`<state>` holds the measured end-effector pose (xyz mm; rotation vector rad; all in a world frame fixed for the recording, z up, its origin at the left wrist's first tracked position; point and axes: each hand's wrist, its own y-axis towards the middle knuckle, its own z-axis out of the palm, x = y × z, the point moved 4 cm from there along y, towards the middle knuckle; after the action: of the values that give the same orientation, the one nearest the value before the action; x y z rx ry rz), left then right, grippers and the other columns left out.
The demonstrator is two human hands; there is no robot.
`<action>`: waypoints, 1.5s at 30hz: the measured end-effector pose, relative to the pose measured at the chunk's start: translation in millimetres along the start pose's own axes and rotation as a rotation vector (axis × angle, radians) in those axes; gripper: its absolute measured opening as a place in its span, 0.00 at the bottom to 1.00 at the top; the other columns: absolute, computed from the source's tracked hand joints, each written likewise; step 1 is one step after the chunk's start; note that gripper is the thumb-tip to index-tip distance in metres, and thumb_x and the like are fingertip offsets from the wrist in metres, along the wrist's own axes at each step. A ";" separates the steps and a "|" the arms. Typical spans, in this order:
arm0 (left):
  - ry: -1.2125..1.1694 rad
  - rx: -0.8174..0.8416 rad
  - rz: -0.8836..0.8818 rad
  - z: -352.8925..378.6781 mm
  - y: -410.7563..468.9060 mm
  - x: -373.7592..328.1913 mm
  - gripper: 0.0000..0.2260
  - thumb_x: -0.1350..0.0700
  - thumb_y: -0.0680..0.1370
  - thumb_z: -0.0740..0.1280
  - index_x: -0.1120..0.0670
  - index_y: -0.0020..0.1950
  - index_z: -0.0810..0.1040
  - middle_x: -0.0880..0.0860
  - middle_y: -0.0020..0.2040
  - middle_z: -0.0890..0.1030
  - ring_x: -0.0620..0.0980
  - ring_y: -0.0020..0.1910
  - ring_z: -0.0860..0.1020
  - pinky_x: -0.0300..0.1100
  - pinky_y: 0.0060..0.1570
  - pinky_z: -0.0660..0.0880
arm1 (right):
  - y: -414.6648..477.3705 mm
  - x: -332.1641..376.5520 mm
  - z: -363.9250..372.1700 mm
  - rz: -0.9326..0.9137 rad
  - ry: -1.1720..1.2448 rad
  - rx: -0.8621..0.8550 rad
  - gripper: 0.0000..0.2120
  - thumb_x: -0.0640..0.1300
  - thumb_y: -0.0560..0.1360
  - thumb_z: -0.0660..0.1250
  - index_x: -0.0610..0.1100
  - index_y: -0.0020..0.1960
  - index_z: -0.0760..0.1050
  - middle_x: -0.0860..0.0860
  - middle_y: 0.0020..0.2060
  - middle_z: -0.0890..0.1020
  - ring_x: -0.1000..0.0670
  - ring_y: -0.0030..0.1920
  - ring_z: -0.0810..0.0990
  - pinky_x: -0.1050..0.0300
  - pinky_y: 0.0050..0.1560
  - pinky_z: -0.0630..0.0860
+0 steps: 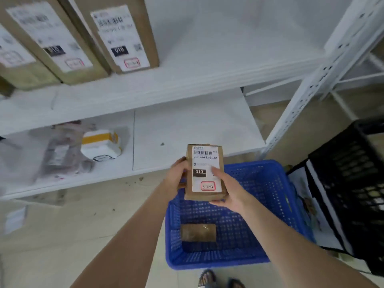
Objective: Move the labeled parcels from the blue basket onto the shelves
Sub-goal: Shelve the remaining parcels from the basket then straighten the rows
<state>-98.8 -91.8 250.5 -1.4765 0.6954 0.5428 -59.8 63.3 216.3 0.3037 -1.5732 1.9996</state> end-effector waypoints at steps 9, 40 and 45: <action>0.027 0.013 0.131 -5.3 -140.6 -51.1 0.25 0.49 0.76 0.68 0.44 0.72 0.66 0.50 0.56 0.82 0.50 0.52 0.80 0.47 0.43 0.79 | -132.0 49.2 31.1 -0.251 -0.037 0.026 0.21 0.54 0.72 0.71 0.52 0.63 0.73 0.47 0.54 0.82 0.42 0.58 0.78 0.40 0.55 0.75; -0.082 -0.231 0.591 -163.4 -365.8 -194.5 0.21 0.43 0.78 0.62 0.44 0.70 0.69 0.48 0.55 0.82 0.49 0.52 0.80 0.46 0.51 0.76 | -333.3 121.8 255.0 -0.630 -0.118 0.210 0.20 0.50 0.71 0.72 0.52 0.60 0.70 0.49 0.50 0.82 0.45 0.54 0.80 0.41 0.52 0.79; -0.084 -0.305 0.710 -245.9 -398.7 -232.7 0.18 0.43 0.78 0.62 0.42 0.68 0.70 0.45 0.46 0.82 0.46 0.45 0.80 0.43 0.45 0.77 | -348.7 136.4 351.3 -0.685 -0.132 0.255 0.19 0.50 0.71 0.72 0.51 0.58 0.69 0.48 0.50 0.82 0.45 0.53 0.80 0.39 0.51 0.79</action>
<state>0.4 -332.1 704.4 -1.4501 1.1102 1.2918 -33.2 -178.3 668.7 0.9494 -1.0702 1.6390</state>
